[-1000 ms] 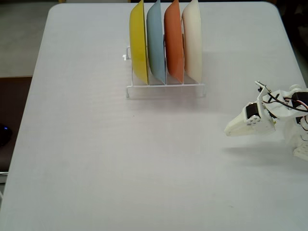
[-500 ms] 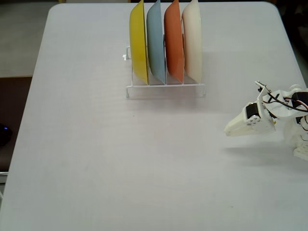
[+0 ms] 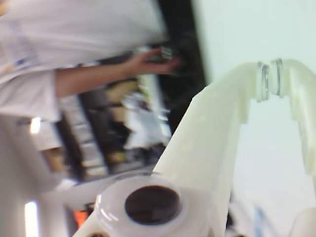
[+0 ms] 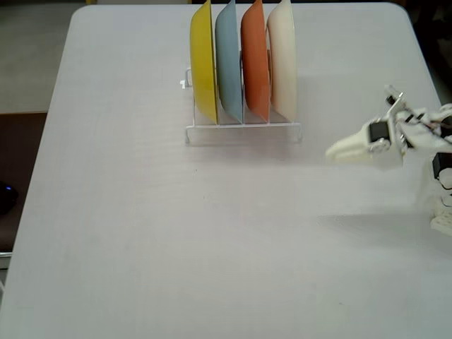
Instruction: Would you please take all the plates for me?
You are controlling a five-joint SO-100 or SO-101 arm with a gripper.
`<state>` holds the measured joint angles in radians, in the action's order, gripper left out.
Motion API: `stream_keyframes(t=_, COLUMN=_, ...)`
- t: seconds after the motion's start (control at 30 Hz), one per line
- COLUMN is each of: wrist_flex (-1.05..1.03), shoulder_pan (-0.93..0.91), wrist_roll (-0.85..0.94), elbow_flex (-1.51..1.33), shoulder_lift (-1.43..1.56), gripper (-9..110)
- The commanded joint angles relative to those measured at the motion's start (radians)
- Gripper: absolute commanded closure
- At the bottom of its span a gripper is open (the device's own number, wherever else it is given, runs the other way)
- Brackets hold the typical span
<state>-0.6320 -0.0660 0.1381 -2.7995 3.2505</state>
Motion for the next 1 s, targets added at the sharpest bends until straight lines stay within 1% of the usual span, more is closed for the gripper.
stream_keyframes(t=0.0, wrist_flex=-0.008, shoulder_pan=-0.058, wrist_roll=0.089, elbow_flex=0.284, shoulder_lift=-0.14, gripper=102)
stream_keyframes(t=0.2, wrist_flex=-0.14, shoulder_pan=-0.178, wrist_roll=0.25, elbow_flex=0.652, shoulder_lift=-0.425, gripper=102)
stream_keyframes(t=0.43, wrist_flex=-0.193, shoulder_pan=-0.305, wrist_roll=0.408, elbow_flex=0.884, shoulder_lift=-0.663, gripper=101)
stream_keyframes(t=0.67, wrist_flex=-0.259, shoulder_pan=-0.413, wrist_roll=0.555, elbow_flex=1.114, shoulder_lift=-0.905, gripper=82)
stream_keyframes(t=0.8, wrist_flex=-0.276, shoulder_pan=-0.463, wrist_roll=0.627, elbow_flex=1.236, shoulder_lift=-1.046, gripper=73)
stream_keyframes(t=0.97, wrist_flex=-0.325, shoulder_pan=-0.502, wrist_roll=0.692, elbow_flex=1.405, shoulder_lift=-1.21, gripper=67)
